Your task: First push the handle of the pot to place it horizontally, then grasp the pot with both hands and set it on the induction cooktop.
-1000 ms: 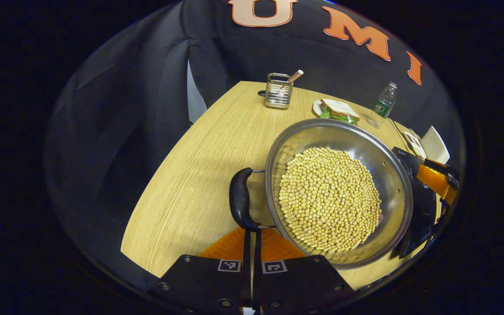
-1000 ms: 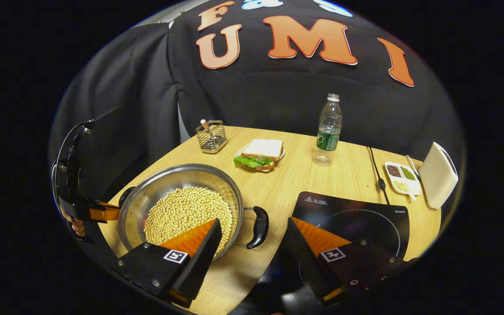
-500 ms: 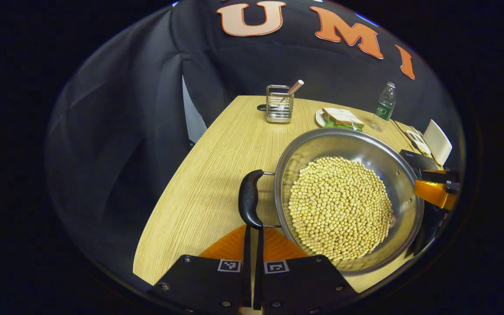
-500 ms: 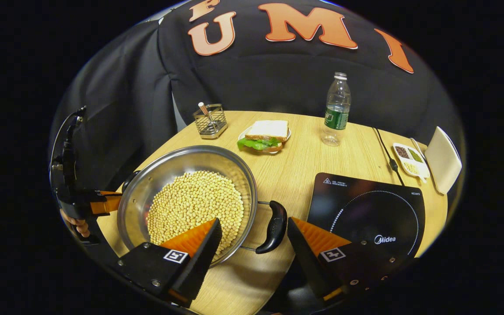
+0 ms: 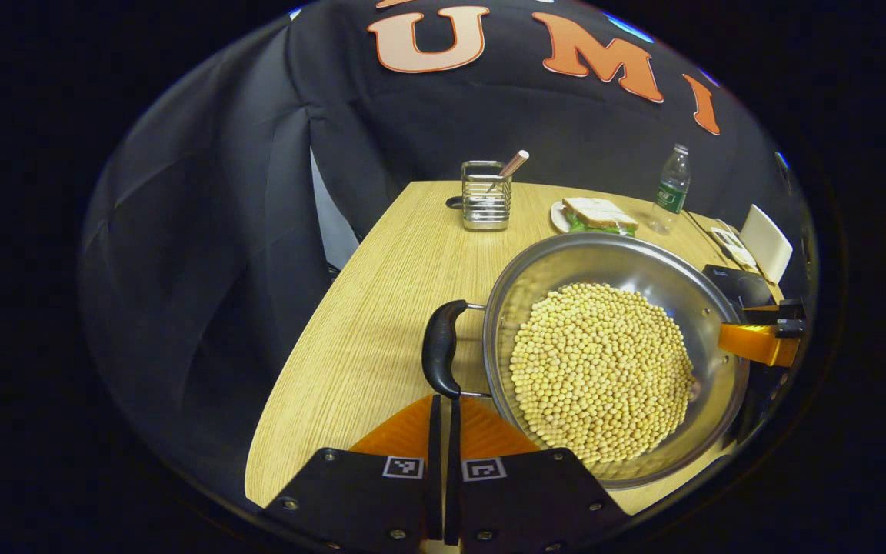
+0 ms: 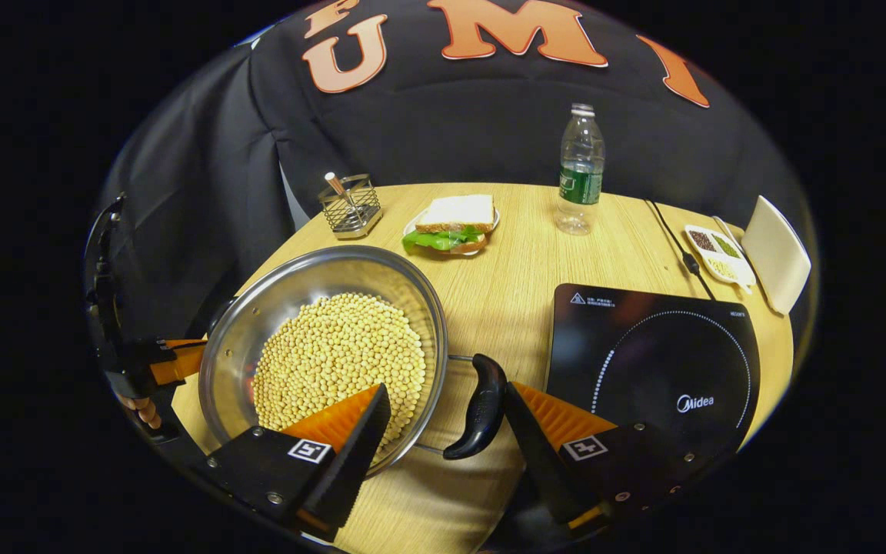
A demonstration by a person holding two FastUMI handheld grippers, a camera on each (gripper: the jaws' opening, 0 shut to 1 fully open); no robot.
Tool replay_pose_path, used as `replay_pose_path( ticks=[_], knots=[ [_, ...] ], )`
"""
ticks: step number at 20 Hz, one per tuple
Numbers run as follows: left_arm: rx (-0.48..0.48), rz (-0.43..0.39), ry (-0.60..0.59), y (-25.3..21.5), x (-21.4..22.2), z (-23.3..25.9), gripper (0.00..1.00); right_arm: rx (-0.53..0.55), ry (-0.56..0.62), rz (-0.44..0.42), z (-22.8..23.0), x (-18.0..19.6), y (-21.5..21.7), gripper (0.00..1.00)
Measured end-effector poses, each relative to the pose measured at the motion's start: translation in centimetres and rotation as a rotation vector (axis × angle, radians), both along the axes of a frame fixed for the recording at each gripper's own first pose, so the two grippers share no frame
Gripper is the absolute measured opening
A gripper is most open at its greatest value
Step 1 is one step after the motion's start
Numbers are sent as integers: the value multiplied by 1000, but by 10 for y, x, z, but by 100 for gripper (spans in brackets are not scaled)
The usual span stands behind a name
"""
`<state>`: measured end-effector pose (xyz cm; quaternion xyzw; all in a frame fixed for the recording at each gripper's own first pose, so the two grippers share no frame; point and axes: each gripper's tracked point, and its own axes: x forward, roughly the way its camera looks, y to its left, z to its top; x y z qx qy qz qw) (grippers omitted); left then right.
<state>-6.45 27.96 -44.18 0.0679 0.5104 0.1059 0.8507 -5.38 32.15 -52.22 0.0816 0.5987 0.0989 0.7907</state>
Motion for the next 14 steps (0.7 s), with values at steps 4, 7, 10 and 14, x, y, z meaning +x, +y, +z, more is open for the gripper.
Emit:
replay_pose_path(
  ticks=[4, 7, 10, 14],
  knots=[
    [-2, -63, -40, -8, 1, 27, 3, -3, 17, -8, -7, -2, 4, 92],
    [-9, -101, -120, -16, 24, 48, 15, -12, 22, -19, -9, -1, 6, 90],
    [-28, -116, -149, -19, 44, 55, 39, -20, 25, -21, -10, -1, 6, 91],
    [-8, -121, -84, -11, 60, 30, 85, -20, 38, -27, -15, -1, 9, 90]
  ],
)
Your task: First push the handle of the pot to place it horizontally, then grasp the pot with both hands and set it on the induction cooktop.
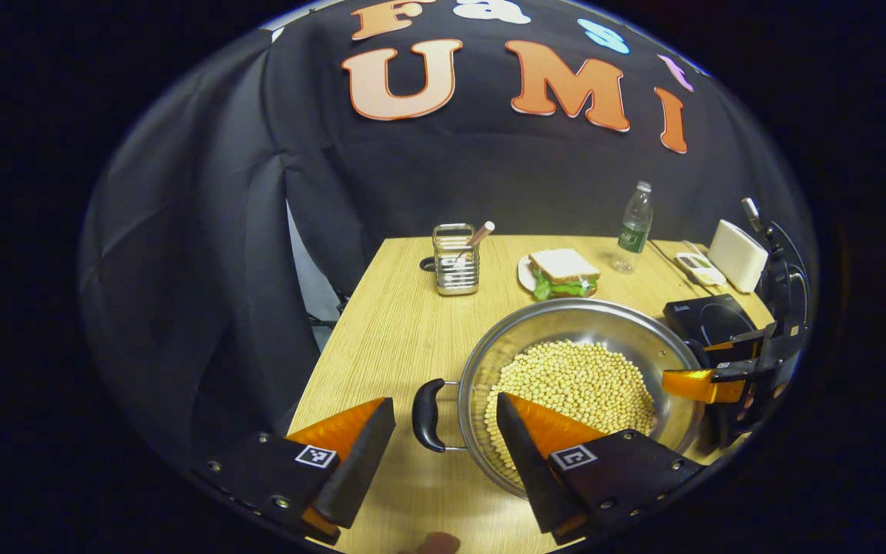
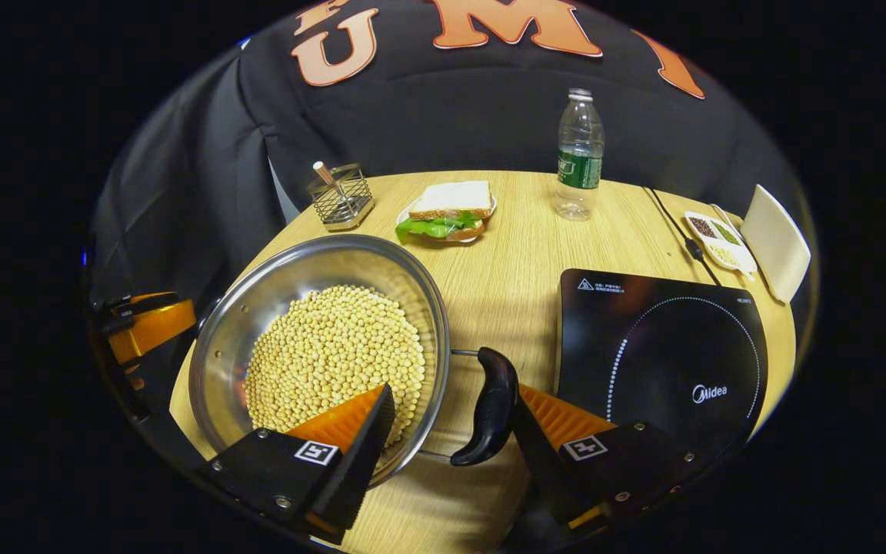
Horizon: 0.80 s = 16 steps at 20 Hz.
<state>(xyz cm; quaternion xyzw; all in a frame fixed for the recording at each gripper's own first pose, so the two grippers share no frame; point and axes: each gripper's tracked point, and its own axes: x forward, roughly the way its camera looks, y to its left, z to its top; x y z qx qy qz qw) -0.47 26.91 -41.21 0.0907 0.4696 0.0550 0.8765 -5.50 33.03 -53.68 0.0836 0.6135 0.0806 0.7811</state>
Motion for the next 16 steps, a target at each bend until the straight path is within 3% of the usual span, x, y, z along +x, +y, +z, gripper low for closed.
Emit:
replay_pose_path(
  ticks=[7, 9, 11, 16],
  knots=[
    [-25, 34, 90, 10, -2, -46, 86, -18, 21, -8, -13, 0, 3, 90],
    [-28, 42, 99, 14, -4, -54, 86, -43, 15, -6, -16, 2, 0, 87],
    [-19, 56, 98, 19, -3, -61, 87, -55, 14, -7, -18, 1, -2, 75],
    [-37, 74, 85, 18, -2, -74, 89, -43, 27, -22, -21, 2, -1, 72]
  ],
)
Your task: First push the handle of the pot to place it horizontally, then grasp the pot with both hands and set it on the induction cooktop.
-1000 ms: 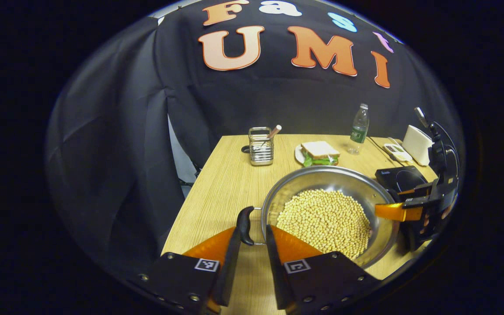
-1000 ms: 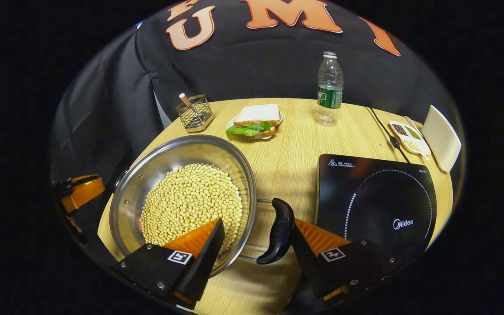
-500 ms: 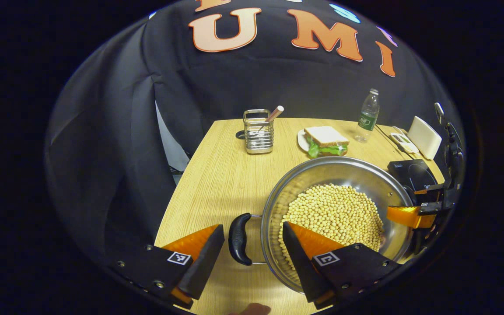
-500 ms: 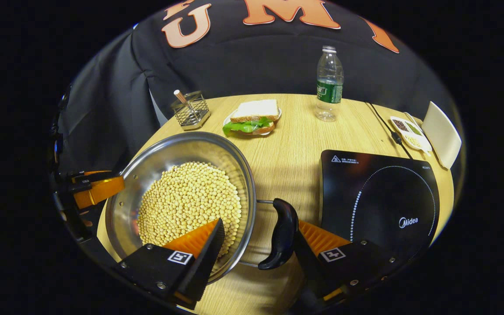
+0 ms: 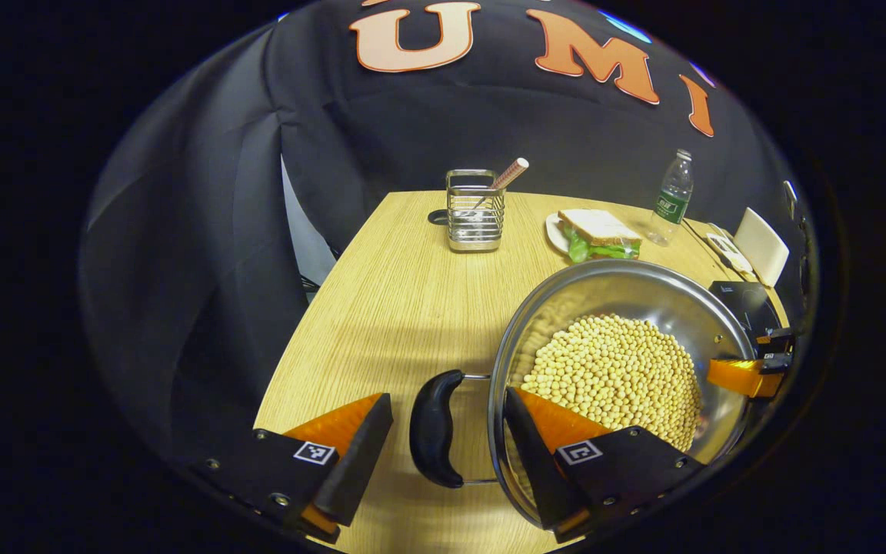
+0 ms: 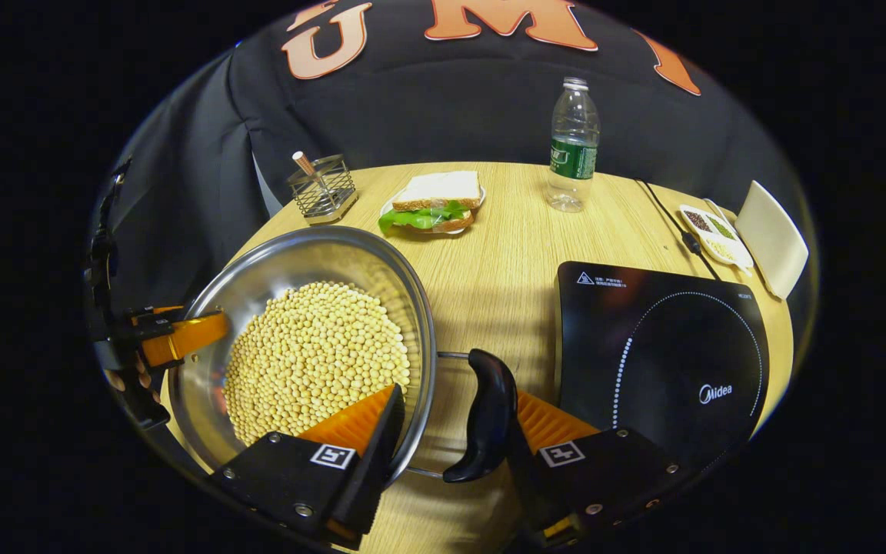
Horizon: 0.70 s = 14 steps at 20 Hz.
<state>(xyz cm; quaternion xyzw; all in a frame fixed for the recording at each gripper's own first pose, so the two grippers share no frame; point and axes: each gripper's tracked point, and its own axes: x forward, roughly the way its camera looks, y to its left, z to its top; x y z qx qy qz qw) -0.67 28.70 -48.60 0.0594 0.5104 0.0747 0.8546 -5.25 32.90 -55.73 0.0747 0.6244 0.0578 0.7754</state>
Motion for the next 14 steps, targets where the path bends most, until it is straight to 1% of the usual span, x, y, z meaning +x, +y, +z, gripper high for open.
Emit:
replay_pose_path(
  ticks=[1, 2, 3, 4, 5, 7, 10, 12, 14],
  knots=[
    [-10, -2, -9, -4, 2, -2, 87, 5, 2, -4, -1, 1, 0, 71],
    [-3, -4, -9, -5, 3, -4, 82, 7, 1, -8, -1, 2, 0, 70],
    [1, -13, -20, -7, 5, -3, 75, 7, -1, -8, -1, 2, 0, 69],
    [12, -12, -16, -8, 4, -3, 72, 4, -2, -11, -2, 4, 0, 68],
    [17, -15, -25, -8, 5, -1, 67, 2, -4, -16, -1, 4, 0, 67],
    [24, 8, -37, -9, 4, -1, 66, -2, -8, -27, -2, 6, 0, 64],
    [73, 22, -75, -12, 2, 2, 65, -9, -5, -29, -1, 7, -1, 57],
    [65, 51, -88, -16, 0, 2, 65, -5, 1, -26, 1, 5, -2, 55],
    [72, 54, -103, -17, -2, 7, 64, -9, -26, -14, 6, 9, -3, 54]
  ],
)
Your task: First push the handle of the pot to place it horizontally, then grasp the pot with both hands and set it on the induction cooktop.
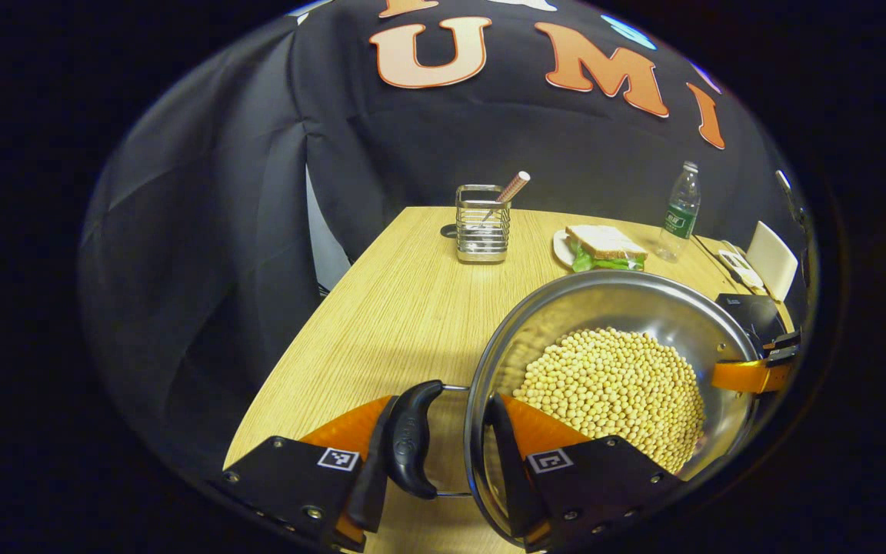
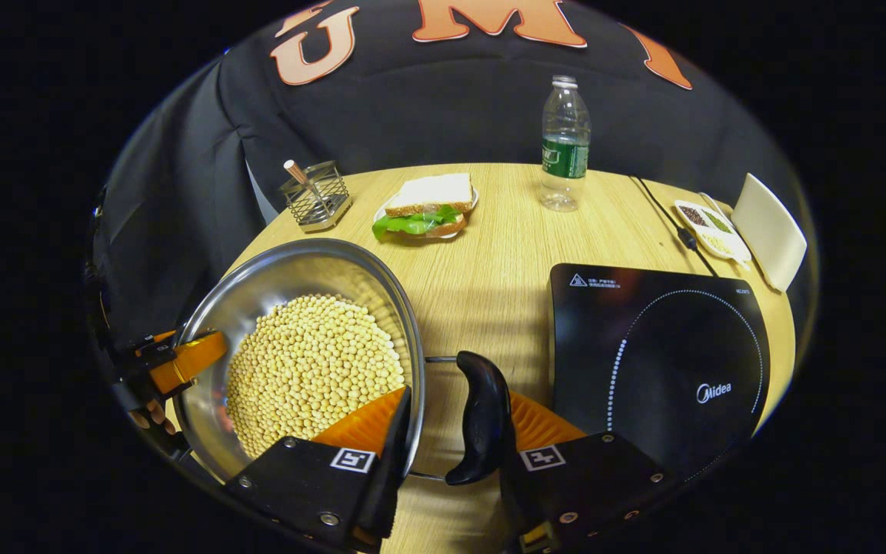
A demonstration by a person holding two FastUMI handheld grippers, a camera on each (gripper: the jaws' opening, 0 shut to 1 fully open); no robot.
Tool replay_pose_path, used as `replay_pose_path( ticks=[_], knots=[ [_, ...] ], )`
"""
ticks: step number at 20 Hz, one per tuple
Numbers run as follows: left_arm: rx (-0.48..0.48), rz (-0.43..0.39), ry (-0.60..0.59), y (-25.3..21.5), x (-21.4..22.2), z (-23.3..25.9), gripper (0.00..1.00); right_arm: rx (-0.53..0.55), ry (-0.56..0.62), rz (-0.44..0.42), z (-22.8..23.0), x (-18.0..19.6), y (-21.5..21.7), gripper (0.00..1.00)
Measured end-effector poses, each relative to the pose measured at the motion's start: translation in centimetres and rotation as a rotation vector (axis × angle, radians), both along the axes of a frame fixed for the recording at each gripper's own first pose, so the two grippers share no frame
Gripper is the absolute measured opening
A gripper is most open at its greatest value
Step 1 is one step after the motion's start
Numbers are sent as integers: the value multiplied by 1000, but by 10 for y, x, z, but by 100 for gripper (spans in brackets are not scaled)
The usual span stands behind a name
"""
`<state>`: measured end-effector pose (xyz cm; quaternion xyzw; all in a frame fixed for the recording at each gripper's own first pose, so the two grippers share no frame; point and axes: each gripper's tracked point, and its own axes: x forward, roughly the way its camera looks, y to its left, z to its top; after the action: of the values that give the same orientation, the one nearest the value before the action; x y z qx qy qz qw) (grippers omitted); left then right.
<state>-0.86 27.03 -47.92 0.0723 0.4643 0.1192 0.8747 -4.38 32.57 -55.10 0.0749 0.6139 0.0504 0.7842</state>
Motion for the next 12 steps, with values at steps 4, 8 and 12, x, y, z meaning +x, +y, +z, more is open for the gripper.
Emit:
replay_pose_path(
  ticks=[4, 8, 12],
  knots=[
    [38, -28, -60, 0, 1, 23, 63, 26, -45, -24, 21, 9, -10, 53],
    [58, -58, -99, 0, 4, 33, 63, 38, -89, -45, 44, 15, -30, 52],
    [53, -92, -116, 0, 5, 31, 63, 26, -126, -67, 63, 19, -64, 52]
  ],
)
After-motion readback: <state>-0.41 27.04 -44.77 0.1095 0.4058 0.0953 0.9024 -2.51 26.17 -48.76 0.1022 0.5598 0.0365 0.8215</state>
